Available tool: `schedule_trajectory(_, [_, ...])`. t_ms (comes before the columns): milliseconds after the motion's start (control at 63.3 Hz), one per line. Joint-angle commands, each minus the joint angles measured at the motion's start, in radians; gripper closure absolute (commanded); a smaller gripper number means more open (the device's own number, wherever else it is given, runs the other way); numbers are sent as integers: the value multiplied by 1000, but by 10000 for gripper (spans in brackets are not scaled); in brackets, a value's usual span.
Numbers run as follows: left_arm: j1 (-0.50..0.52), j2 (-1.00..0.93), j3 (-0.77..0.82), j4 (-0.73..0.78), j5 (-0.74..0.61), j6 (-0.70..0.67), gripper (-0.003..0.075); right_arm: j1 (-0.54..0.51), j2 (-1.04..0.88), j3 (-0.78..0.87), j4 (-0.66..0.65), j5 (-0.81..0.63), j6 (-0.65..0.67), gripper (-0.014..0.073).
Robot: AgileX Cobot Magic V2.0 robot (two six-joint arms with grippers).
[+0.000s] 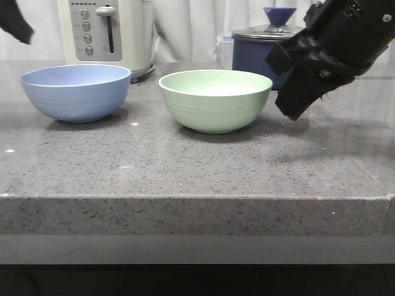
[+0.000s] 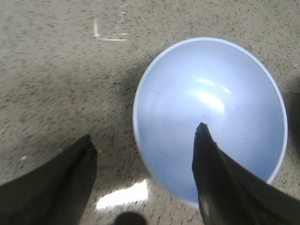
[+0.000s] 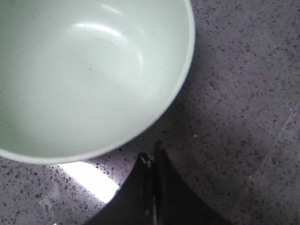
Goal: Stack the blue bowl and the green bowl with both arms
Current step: 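Move the left gripper to the light blue bowl and grasp its rim, then lift the blue bowl and lower it into the green bowl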
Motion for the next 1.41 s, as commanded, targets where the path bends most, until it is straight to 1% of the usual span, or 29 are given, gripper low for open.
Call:
schedule_trajectory(0, [-20,22,-68,-42,-17,7,279,0,-32,-23,16,-48,-8,658])
schedule_trajectory(268, [-49,151,-102,-40,-26,7,279,0,-32,-23,16,-48,-8,658])
schedule_trajectory(411, [-49,179,-102,-38,-35,7,283,0,-32,-23,16,-48,-8,658])
schedule_trajectory(442, [-49,181,-102,-36,-35,7,295,0,-32,-23,16,-48,-8,658])
schedule_trajectory(521, [-49,181,-102,-32,-35,7,349,0,-32,-23,16,-48,-8,658])
schedule_trajectory(695, [-49,171,-102,-32,-39,7,525,0,-32,-23,16,-48,-8,658])
schedule_trajectory(805, [-49,162,-102,-31,-39,7,615,0,-32,-23,16,-48,-8,658])
schedule_trajectory(837, [-49,155,-102,-31,-37,7,652,0,-32,-23,16,-48,-8,658])
schedule_trajectory(948, [-49,141,-103,-15,-37,7,735,0,-32,-23,16,-48,-8,658])
schedule_trajectory(1106, [-49,109,-111,-13,-37,7,740,0,-32,-23,16,-48,-8,658])
schedule_trajectory(1200, [-61,97,-140,-33,-12,7,740,0,-32,-23,16,-48,-8,658])
schedule_trajectory(1390, [-145,97,-243,-33,11,7,740,0,-32,-23,16,-48,-8,658])
